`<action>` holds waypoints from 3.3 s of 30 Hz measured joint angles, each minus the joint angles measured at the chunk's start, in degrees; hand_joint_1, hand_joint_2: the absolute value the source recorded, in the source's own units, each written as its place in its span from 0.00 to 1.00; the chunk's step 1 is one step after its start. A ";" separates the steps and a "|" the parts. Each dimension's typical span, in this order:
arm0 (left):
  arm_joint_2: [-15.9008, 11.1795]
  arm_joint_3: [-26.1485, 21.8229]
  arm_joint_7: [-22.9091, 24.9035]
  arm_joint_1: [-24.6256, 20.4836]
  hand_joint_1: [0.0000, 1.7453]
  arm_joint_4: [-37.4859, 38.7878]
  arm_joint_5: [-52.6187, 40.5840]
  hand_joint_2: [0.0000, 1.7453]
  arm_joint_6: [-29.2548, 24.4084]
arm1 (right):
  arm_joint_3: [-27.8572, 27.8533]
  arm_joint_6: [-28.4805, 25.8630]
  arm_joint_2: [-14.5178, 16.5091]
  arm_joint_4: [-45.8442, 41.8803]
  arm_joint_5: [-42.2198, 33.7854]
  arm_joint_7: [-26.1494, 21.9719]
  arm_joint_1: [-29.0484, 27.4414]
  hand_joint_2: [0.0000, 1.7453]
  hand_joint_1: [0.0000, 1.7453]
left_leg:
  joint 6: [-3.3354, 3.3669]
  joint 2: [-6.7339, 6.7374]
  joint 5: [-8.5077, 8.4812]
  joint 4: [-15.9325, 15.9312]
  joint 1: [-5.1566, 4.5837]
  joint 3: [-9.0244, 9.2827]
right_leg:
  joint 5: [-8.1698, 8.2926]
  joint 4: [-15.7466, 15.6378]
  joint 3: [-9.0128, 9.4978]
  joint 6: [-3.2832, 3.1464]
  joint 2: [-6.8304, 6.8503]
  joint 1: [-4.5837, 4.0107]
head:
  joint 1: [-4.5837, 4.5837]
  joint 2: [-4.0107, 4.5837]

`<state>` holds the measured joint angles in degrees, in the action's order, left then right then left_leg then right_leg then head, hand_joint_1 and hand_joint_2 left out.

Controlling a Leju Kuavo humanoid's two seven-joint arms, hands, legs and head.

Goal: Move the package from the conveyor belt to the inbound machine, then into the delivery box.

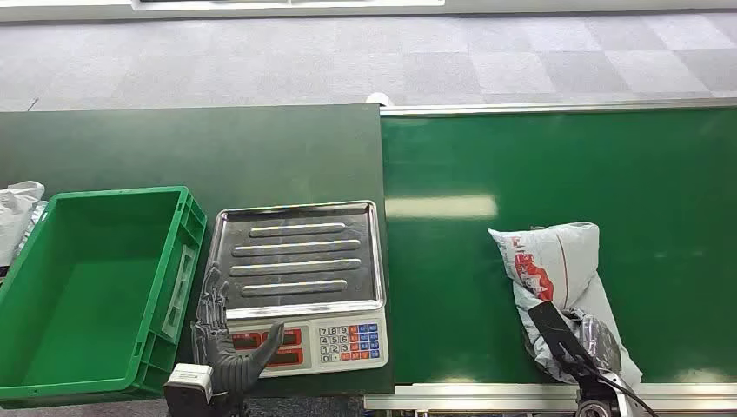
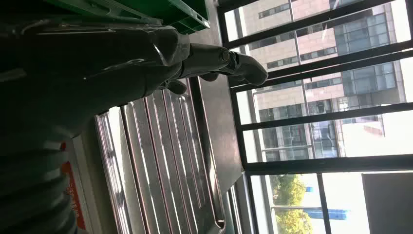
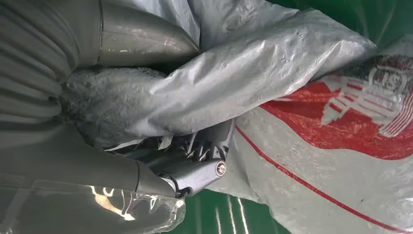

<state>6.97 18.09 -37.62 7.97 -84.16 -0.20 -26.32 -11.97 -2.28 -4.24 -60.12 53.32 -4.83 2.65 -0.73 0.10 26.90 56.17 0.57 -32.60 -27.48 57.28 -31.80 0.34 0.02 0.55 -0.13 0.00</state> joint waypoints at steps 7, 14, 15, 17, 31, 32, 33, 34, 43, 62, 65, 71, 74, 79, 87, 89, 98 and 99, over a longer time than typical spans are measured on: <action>0.02 -0.23 -0.05 0.60 0.00 -0.44 -0.15 1.00 -0.49 | 0.22 -6.98 0.07 0.15 -0.80 -2.71 0.28 1.00 1.00 | 0.00 -0.02 0.00 0.00 0.00 -0.03 | 0.00 0.00 0.01 0.00 0.01 0.00 | -0.01 0.00; 0.32 -0.53 -0.99 0.87 0.00 -1.91 -1.19 1.00 -0.64 | -2.55 -27.34 3.44 -12.98 -23.59 -18.04 -3.27 1.00 1.00 | 0.00 -0.10 0.00 0.01 0.00 -0.10 | -0.02 0.00 -0.07 0.01 0.11 0.01 | -0.02 0.00; 0.36 -0.52 -1.20 0.71 0.00 -1.91 -1.39 1.00 -0.77 | -3.19 -28.74 4.21 -15.76 -27.44 -20.32 -4.16 1.00 1.00 | -0.01 -0.08 0.01 0.00 0.00 -0.10 | -0.02 0.00 -0.07 0.01 0.08 0.00 | -0.02 0.00; 0.37 -0.52 -1.67 0.24 0.00 -1.95 -1.85 1.00 -1.34 | -4.15 -29.81 5.60 -20.82 -33.16 -24.09 -5.77 1.00 1.00 | -0.03 -0.02 0.03 -0.01 0.00 -0.10 | -0.03 0.00 -0.09 0.00 0.02 0.00 | -0.01 0.00; -0.82 -2.45 -2.16 -5.07 0.00 -6.78 -4.90 1.00 -3.63 | 5.66 -15.37 9.58 -31.09 -33.61 -20.59 -0.41 1.00 1.00 | -0.02 0.11 -0.13 -0.03 0.00 0.00 | 0.10 0.04 0.03 -0.09 -0.05 -0.02 | -0.01 0.00; -0.87 -2.48 -2.16 -5.96 0.00 -6.81 -4.82 1.00 -3.58 | 7.77 -13.29 9.69 -29.89 -30.72 -17.95 1.39 1.00 1.00 | -0.02 0.16 -0.16 -0.03 0.01 0.01 | 0.13 0.05 0.01 -0.12 -0.07 -0.03 | -0.01 0.00; -0.89 -2.48 -2.16 -6.86 0.00 -6.81 -4.76 1.00 -3.49 | 9.94 -11.55 9.92 -28.54 -28.15 -15.65 3.17 1.00 1.00 | -0.02 0.19 -0.19 -0.03 0.01 0.01 | 0.15 0.05 -0.01 -0.14 -0.08 -0.04 | -0.01 0.00; -0.87 -2.49 -2.16 -7.68 0.00 -6.81 -4.73 1.00 -3.35 | 12.04 -10.12 10.30 -27.08 -26.02 -13.86 4.94 1.00 1.00 | -0.02 0.18 -0.22 -0.03 0.02 0.00 | 0.16 0.05 -0.01 -0.14 -0.07 -0.05 | -0.01 0.00; 0.64 -3.72 -2.16 -11.47 0.00 -6.89 -6.02 1.00 -4.10 | 27.87 -4.03 16.32 -14.39 -16.30 -8.72 15.58 1.00 1.00 | -0.03 0.14 -0.26 -0.03 0.06 -0.15 | 0.15 0.08 -0.13 -0.13 -0.05 -0.09 | 0.00 0.00; 1.76 -9.19 -1.96 -10.28 0.00 -11.71 -8.87 1.00 -6.19 | 41.08 -0.20 21.49 -5.42 -11.55 -6.22 21.15 1.00 0.00 | -0.03 0.03 -0.26 -0.02 0.05 -0.22 | 0.15 0.08 -0.22 -0.14 -0.03 -0.09 | 0.00 0.00; 2.38 -10.12 -1.58 -9.76 0.00 -12.70 -9.58 1.00 -6.11 | 42.39 -0.65 21.73 -2.65 -10.58 -4.56 22.12 1.00 0.00 | -0.03 0.02 -0.26 -0.03 0.06 -0.23 | 0.14 0.08 -0.22 -0.15 -0.02 -0.09 | 0.01 0.00; 3.20 -11.69 -1.29 -9.45 0.00 -13.38 -10.10 1.00 -6.11 | 43.21 -2.01 22.20 2.37 -11.02 -5.72 24.06 1.00 0.00 | -0.03 0.02 -0.26 -0.02 0.05 -0.22 | 0.15 0.08 -0.20 -0.15 -0.01 -0.08 | 0.02 0.00; 3.32 -12.17 -1.24 -9.24 0.00 -13.39 -10.20 1.00 -6.09 | 43.17 -2.58 22.29 3.14 -11.27 -6.22 24.50 1.00 0.00 | -0.03 0.01 -0.26 -0.01 0.05 -0.22 | 0.15 0.08 -0.20 -0.14 -0.01 -0.08 | 0.01 0.00; 3.32 -12.25 0.31 -9.26 0.00 -13.16 -13.12 1.00 -4.49 | 43.00 -4.21 22.26 2.51 -12.48 -8.27 24.67 1.00 0.00 | -0.03 0.02 -0.26 -0.01 0.05 -0.21 | 0.15 0.07 -0.25 -0.14 -0.02 -0.08 | 0.01 0.00; 3.31 -9.89 5.30 -10.46 0.00 -10.84 -22.33 1.00 -1.17 | 41.75 -6.79 21.51 -3.85 -17.56 -11.89 23.74 1.00 0.00 | -0.03 0.09 -0.26 0.00 0.04 -0.23 | 0.16 0.07 -0.28 -0.14 -0.05 -0.06 | 0.02 0.00; 3.32 -9.37 5.57 -10.80 0.00 -10.25 -22.74 1.00 -1.03 | 41.43 -6.80 21.27 -5.46 -18.04 -12.06 23.61 1.00 0.00 | -0.03 0.15 -0.26 0.00 0.04 -0.23 | 0.16 0.07 -0.28 -0.14 -0.06 -0.06 | 0.02 0.00; 3.18 -7.60 9.47 -11.18 0.00 -7.60 -28.04 1.00 3.43 | 39.82 -8.99 20.29 -11.11 -23.92 -15.99 21.86 1.00 0.00 | -0.03 0.14 -0.25 0.00 0.04 -0.21 | 0.16 0.07 -0.29 -0.14 -0.06 -0.06 | 0.02 0.00; 3.14 -7.28 9.91 -11.23 0.00 -7.01 -28.81 1.00 3.94 | 39.47 -9.24 20.16 -11.70 -24.54 -16.38 21.64 1.00 0.00 | -0.03 0.14 -0.25 0.00 0.04 -0.21 | 0.16 0.07 -0.29 -0.14 -0.06 -0.06 | 0.02 0.00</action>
<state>10.11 10.80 -27.71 -3.26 -91.17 -29.00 -22.38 27.51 -11.52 15.92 -71.82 28.78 -21.21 24.29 -0.76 0.24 26.64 56.17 0.61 -32.82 -27.32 57.35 -32.08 0.21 -0.04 0.49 -0.11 0.00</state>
